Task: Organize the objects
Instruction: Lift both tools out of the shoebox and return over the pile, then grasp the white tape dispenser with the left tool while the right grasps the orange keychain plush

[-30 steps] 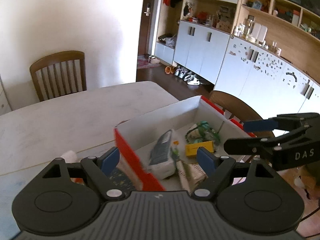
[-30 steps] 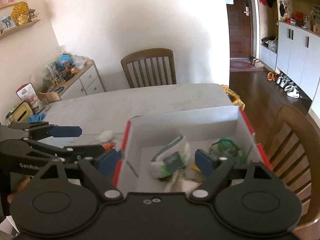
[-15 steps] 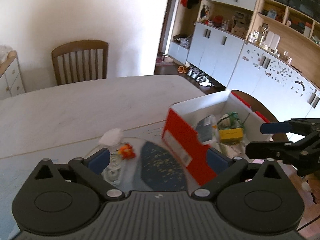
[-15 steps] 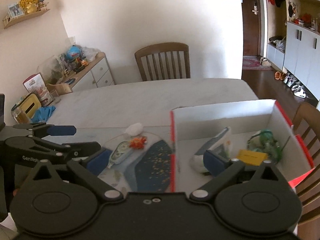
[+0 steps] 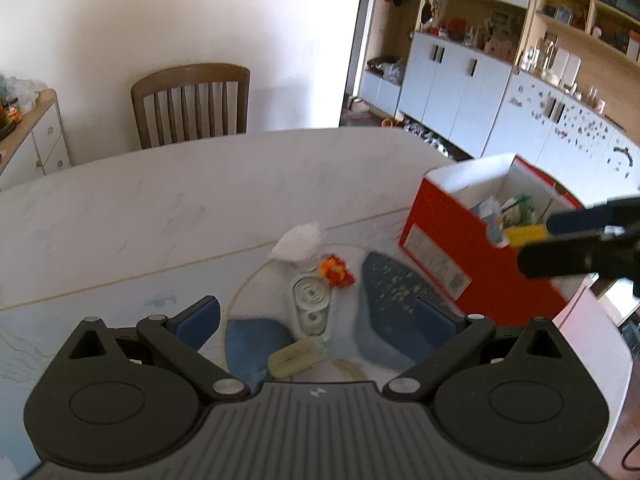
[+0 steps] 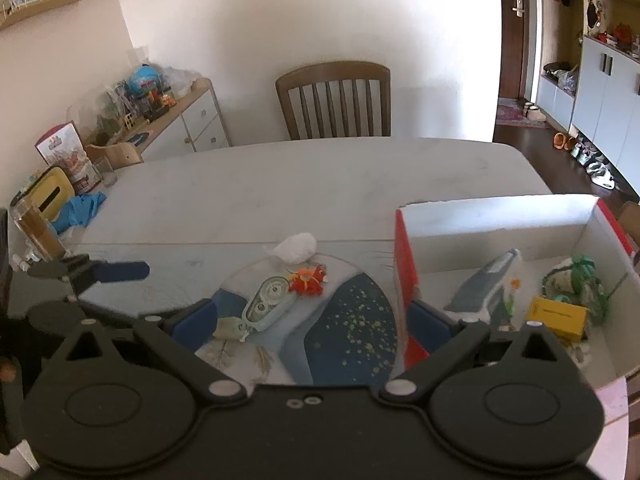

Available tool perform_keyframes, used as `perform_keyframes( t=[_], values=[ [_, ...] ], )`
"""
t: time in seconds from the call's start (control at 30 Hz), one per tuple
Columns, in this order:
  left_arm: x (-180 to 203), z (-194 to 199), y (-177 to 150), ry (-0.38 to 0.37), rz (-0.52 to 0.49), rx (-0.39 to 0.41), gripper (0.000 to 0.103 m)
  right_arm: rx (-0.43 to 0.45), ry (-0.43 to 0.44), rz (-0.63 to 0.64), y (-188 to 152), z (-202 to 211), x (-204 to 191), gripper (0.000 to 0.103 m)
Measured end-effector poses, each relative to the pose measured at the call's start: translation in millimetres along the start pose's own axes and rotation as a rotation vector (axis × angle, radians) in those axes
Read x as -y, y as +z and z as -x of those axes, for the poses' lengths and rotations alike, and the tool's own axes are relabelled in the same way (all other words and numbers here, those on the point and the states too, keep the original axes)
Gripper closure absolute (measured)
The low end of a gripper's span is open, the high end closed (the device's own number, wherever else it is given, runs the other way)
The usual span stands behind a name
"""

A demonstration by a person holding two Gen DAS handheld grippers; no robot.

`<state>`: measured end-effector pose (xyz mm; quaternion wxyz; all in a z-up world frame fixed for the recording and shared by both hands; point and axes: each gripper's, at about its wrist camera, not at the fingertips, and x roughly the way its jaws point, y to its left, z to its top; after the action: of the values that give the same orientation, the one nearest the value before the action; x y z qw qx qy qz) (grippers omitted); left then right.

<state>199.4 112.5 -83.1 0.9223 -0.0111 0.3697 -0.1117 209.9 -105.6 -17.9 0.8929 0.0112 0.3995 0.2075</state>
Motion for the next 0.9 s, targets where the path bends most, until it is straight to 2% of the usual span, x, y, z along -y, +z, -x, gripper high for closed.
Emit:
perform_keyframes(
  t=[0.33,0.57,0.9],
  values=[
    [-12.3,-38.5,-12.9,0.001,0.008,-0.033,0.000,-0.089,-0.006,0.032,15.1,-62.2,-16.7,0.004],
    [-12.9,-70.9,-18.3,0.012,0.003,-0.063,0.000,-0.155,-0.014,0.009,20.3,-108.7,-15.4,0.009],
    [-5.5,-100.8,-24.6,0.037,-0.024,-0.068,0.000,-0.226,-0.029,-0.013,21.5,-159.3,-11.3,0.026]
  ],
)
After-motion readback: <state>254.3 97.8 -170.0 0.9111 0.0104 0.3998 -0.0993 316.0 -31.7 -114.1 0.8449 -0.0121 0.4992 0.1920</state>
